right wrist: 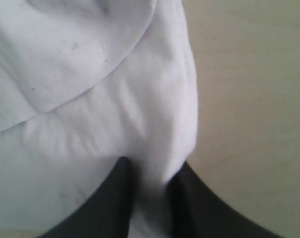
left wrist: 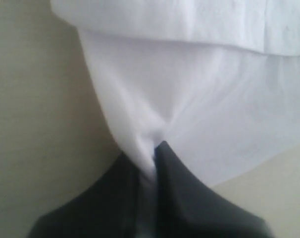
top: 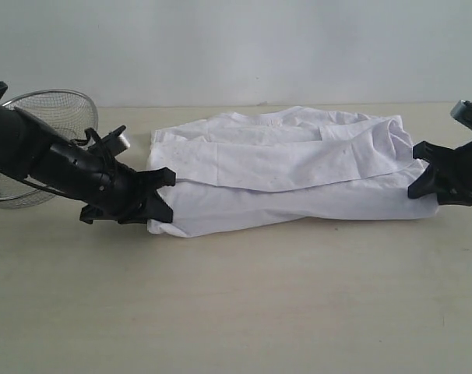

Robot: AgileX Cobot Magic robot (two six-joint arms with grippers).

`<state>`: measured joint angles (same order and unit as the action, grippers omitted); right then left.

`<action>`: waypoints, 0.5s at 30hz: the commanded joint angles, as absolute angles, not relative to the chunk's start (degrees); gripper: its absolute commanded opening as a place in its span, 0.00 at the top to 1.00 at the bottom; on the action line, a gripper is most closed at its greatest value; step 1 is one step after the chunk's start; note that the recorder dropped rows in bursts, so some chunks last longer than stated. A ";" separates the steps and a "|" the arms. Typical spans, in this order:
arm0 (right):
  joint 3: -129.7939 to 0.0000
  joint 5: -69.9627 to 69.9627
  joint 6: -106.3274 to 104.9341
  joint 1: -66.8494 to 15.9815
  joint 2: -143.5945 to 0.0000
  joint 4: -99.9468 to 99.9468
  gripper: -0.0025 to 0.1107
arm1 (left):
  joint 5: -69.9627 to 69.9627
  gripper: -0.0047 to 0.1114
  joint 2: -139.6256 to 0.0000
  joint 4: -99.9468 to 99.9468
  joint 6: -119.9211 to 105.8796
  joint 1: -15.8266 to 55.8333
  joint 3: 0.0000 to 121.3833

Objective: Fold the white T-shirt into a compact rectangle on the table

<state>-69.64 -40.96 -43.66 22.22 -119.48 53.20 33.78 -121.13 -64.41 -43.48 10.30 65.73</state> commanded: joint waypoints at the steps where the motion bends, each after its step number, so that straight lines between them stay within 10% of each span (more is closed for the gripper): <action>1: -69.31 -41.70 -44.41 22.20 -119.49 52.16 0.98 | 33.02 0.92 -122.00 -61.68 -43.69 10.72 65.34; 15: -68.04 -48.50 -36.50 22.20 -115.26 42.13 0.98 | 37.59 0.92 -117.04 -41.58 -32.77 10.60 65.34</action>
<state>-69.31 -47.35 -37.23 22.22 -117.53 44.22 35.56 -118.28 -46.58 -34.64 10.57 65.73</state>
